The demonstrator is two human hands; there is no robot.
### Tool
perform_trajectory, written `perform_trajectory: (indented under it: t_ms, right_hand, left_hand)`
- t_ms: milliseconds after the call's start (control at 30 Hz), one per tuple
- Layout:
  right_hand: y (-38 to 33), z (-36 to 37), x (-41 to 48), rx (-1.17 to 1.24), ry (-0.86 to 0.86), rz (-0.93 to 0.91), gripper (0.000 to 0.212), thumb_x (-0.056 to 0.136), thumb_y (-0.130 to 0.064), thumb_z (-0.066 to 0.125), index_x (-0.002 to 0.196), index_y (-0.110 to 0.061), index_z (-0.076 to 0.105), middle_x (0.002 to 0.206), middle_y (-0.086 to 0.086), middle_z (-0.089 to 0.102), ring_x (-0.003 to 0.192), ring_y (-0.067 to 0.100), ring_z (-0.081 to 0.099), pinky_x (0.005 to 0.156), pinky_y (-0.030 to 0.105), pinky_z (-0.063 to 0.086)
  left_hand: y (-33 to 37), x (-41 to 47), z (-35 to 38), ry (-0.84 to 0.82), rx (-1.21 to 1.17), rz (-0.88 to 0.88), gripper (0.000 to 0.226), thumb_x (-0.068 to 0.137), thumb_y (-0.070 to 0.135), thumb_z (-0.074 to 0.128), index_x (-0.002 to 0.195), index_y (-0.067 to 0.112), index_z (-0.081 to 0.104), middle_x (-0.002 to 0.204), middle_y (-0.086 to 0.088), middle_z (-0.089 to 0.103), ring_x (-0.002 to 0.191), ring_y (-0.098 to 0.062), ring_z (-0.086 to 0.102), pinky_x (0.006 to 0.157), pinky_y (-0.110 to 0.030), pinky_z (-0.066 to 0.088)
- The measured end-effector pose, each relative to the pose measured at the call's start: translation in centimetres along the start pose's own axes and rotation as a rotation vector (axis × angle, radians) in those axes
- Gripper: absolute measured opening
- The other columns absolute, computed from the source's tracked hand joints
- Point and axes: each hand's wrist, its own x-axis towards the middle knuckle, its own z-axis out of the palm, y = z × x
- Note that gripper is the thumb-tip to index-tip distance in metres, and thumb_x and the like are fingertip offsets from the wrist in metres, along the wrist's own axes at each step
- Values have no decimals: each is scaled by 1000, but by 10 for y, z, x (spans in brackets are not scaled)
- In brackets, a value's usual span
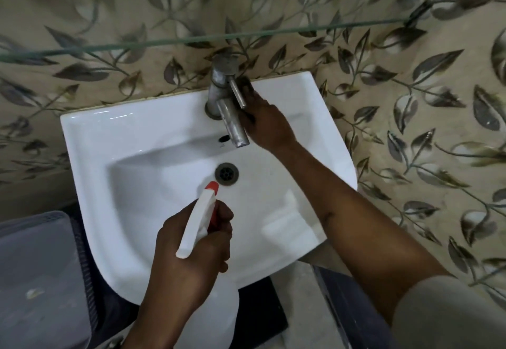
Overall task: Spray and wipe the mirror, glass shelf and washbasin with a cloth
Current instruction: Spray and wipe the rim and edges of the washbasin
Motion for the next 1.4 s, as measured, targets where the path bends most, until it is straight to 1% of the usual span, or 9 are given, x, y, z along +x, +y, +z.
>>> perform_trajectory:
  t_ms: [133,200,300,467,633,800,1067,1233,1400]
  right_hand:
    - [82,-20,4,-48,103,419,77,92,-61,31,151,-15,44,152,13,49,128,37,57,99,39,45]
    - [91,-14,6,-25,149,559,75,96,-57,30,153,-9,39,155,19,43,130,41,54,103,46,46]
    - [55,2,6,-22,176,440,53,102,-33,46,145,-3,50,149,23,50,126,43,56,101,49,49]
    - [26,7,-2,-43,36,-8,47,103,-32,51,143,-6,54,153,17,46,139,33,47,105,38,44]
    - [106,-22,2,-136,131,401,61,101,-45,40,149,-7,46,152,19,48,129,41,55,102,42,46]
    - [89,-18,6,-99,149,519,57,104,-30,46,150,2,39,156,25,39,142,42,40,113,49,38]
    - [16,15,-1,-10,90,-12,44,101,-28,54,140,-7,56,149,16,52,133,33,53,100,38,46]
    - [120,-21,-2,-160,100,329,47,103,-31,47,144,-10,53,152,18,48,132,40,52,103,45,48]
    - [121,-51,-22,-223,-57,375,53,106,-25,43,155,-6,32,164,15,28,144,35,37,116,41,35]
  left_hand:
    - [-3,2,-7,3,-11,11,23,60,7,53,72,17,70,67,-13,64,47,-19,52,45,-24,46]
    - [-3,3,-11,23,-1,18,25,58,7,53,72,18,70,67,-13,64,47,-19,53,45,-23,46]
    - [-4,7,-15,42,32,27,26,58,8,52,74,18,70,66,-11,66,48,-19,54,45,-21,47]
    - [1,16,-4,29,15,5,25,59,8,53,74,17,71,69,-14,66,50,-21,54,48,-26,49]
    - [0,15,0,23,-1,16,27,60,8,55,76,21,73,68,-12,67,47,-20,53,47,-29,49]
    - [-1,9,-3,25,10,41,24,61,9,55,75,21,70,66,-8,67,45,-19,53,45,-26,47]
    - [3,12,21,-41,74,58,26,62,9,54,73,26,71,66,-8,68,44,-16,55,45,-24,51]
    - [2,10,24,-59,99,51,28,61,9,54,74,27,71,68,-5,68,46,-16,56,46,-22,50]
    - [4,3,14,-50,112,52,26,65,10,54,78,26,70,71,-12,67,48,-17,57,47,-22,50]
